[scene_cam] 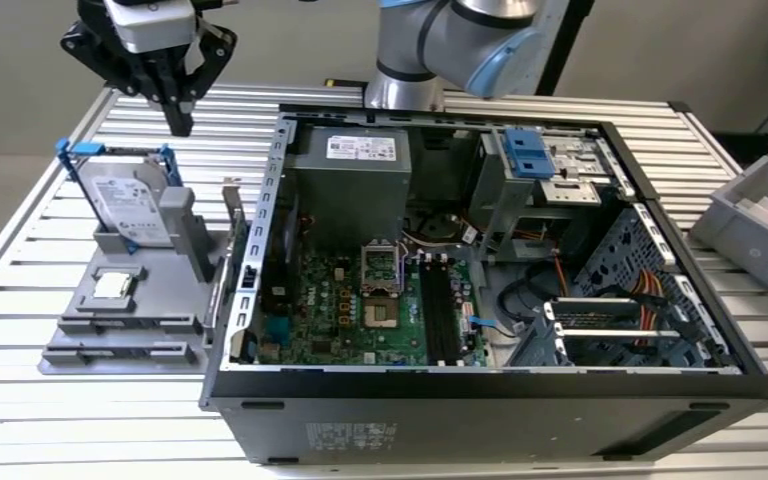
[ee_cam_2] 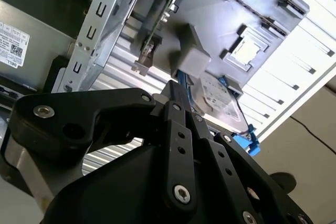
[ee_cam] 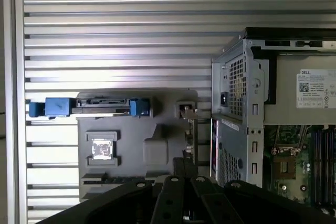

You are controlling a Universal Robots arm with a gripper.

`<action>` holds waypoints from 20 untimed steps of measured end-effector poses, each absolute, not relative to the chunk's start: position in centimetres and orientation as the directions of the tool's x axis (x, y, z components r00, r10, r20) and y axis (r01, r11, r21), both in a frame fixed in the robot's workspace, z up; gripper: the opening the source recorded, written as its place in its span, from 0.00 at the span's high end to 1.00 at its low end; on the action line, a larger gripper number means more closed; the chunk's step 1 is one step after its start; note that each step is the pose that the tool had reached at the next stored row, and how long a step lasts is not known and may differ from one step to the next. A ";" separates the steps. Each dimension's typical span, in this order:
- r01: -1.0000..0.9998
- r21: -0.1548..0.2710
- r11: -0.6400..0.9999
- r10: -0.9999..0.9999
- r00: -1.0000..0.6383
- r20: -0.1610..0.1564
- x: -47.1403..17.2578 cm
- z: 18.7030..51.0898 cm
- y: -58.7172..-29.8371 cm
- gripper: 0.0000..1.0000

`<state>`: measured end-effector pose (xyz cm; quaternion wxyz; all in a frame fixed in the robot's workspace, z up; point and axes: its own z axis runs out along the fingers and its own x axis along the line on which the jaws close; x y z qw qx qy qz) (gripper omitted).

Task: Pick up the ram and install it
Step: 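Reach for the ram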

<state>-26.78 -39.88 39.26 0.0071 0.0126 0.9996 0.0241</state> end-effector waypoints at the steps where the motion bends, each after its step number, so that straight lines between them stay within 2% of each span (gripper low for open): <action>1: 0.024 0.049 0.999 0.025 -1.000 -0.014 -26.9 39.3 -39.9 1.00; 20: 0.020 0.049 0.999 0.020 -1.000 -0.014 -29.1 39.3 -39.9 1.00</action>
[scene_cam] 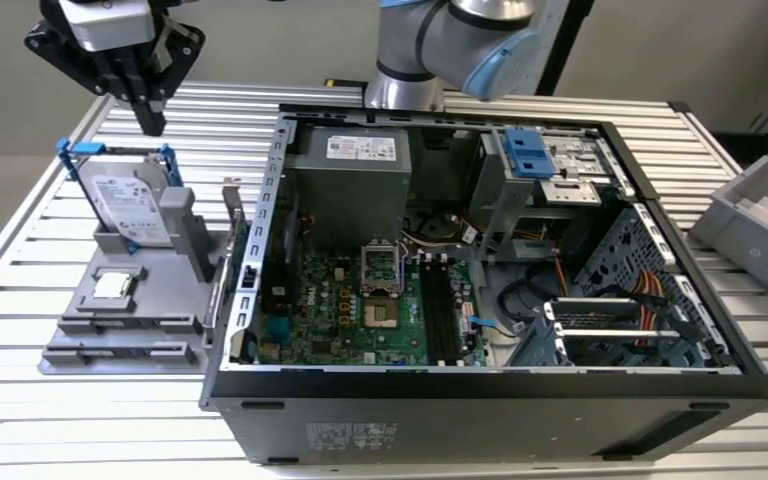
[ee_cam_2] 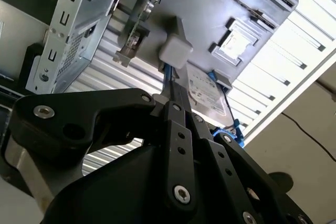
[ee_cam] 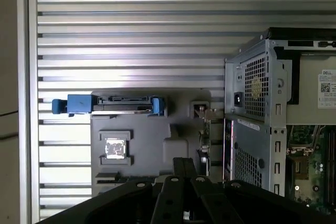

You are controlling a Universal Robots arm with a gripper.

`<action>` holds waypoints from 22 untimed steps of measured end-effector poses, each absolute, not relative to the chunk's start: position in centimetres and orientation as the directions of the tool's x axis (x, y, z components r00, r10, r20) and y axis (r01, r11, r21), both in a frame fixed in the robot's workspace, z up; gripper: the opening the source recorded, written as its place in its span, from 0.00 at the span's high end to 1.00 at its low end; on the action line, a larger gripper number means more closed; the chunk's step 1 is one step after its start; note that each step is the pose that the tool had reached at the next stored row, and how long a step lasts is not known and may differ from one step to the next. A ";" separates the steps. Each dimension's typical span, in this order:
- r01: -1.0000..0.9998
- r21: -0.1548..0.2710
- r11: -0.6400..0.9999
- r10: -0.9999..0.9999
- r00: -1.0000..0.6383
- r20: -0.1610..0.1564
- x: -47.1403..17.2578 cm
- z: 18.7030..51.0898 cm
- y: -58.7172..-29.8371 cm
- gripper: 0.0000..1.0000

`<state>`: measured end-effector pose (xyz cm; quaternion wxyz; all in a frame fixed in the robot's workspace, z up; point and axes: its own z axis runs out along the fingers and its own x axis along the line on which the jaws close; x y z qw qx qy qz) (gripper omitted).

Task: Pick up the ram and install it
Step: 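Reach for the ram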

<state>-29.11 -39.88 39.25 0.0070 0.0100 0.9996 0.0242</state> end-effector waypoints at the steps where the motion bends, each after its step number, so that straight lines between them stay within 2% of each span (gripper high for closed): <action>1: 0.020 0.049 0.999 0.020 -1.000 -0.014 -29.2 39.3 -39.9 1.00; 22: 0.015 0.049 0.999 0.015 -1.000 -0.014 -32.0 39.3 -39.9 1.00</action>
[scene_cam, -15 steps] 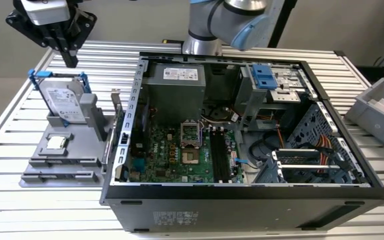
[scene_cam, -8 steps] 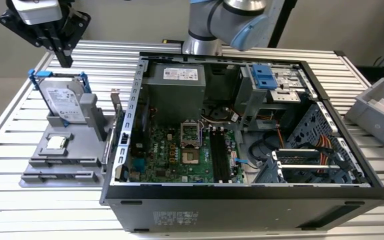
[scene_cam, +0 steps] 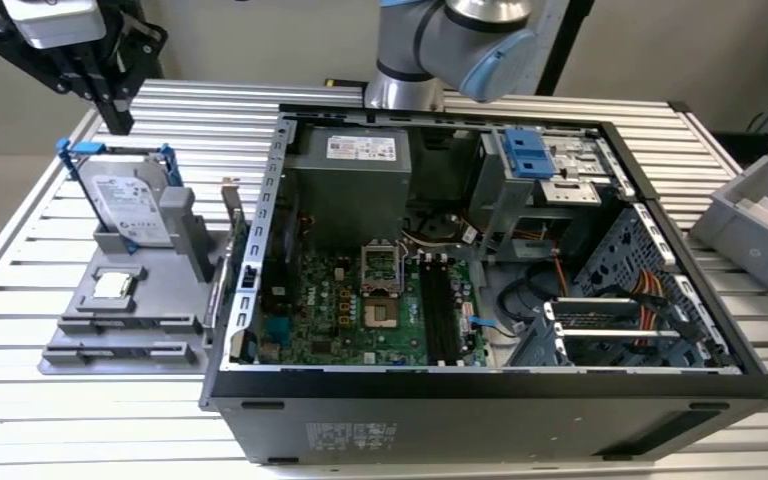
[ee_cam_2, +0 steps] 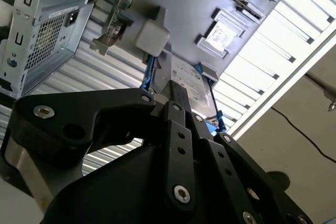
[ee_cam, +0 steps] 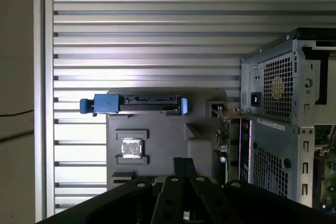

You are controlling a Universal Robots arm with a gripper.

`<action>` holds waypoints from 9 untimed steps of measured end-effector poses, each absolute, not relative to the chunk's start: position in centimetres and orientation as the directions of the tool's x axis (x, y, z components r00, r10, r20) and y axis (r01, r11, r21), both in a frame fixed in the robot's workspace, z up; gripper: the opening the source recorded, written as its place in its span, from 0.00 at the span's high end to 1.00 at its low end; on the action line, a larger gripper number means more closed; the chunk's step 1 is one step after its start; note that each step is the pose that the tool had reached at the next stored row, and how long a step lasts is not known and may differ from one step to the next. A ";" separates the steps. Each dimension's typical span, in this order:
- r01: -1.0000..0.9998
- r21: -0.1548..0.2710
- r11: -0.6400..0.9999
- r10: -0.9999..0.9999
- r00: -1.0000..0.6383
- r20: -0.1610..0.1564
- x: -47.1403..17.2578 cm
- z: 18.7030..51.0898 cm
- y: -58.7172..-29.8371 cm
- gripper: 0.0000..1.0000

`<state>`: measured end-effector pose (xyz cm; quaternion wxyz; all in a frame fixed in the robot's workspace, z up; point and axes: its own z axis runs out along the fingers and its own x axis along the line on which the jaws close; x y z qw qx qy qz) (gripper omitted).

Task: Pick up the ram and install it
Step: 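Reach for the ram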

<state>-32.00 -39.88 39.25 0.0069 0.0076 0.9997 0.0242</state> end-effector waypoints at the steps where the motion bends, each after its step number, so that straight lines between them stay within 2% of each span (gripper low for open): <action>1: 0.015 0.048 0.999 0.015 -1.000 -0.013 -32.1 39.3 -39.9 1.00; 9: 0.013 0.048 0.999 0.014 -1.000 -0.013 -33.2 39.3 -39.9 1.00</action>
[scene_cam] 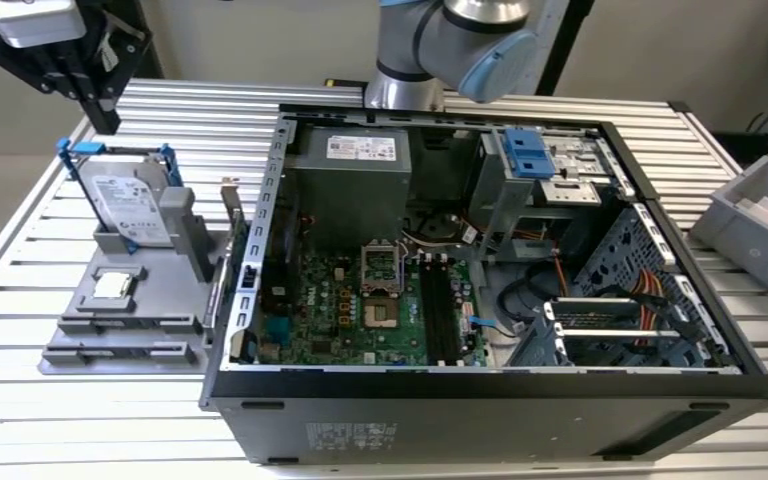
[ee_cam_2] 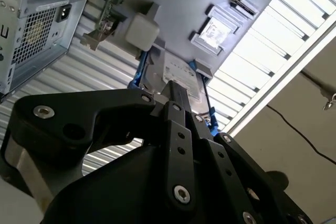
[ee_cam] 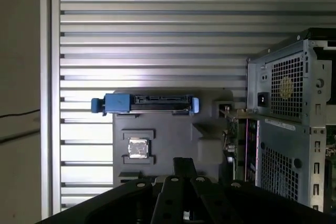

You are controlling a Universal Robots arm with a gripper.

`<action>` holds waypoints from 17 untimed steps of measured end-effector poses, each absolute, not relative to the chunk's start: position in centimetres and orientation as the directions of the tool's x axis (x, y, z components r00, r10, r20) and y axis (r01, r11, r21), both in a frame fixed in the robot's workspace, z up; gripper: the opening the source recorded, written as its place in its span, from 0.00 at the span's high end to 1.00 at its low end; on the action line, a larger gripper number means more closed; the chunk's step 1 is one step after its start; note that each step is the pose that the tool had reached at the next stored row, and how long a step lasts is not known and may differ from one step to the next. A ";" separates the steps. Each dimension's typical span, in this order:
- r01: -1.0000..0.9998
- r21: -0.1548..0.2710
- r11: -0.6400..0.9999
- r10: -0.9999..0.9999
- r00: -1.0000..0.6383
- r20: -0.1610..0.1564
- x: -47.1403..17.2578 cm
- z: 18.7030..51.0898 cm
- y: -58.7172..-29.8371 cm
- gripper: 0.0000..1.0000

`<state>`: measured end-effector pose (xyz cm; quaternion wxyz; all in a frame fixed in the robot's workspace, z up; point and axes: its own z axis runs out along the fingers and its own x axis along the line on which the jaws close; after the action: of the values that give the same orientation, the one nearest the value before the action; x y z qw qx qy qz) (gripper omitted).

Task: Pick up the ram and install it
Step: 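Reach for the ram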

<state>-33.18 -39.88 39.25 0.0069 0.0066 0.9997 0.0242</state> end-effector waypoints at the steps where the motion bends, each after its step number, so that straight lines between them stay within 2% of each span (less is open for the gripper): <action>1: 0.013 0.049 0.999 0.013 -1.000 -0.014 -33.3 39.3 -39.9 1.00; 17: 0.011 0.048 0.999 0.012 -1.000 -0.013 -35.1 39.2 -39.9 1.00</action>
<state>-35.07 -39.88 39.25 0.0069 0.0056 0.9997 0.0242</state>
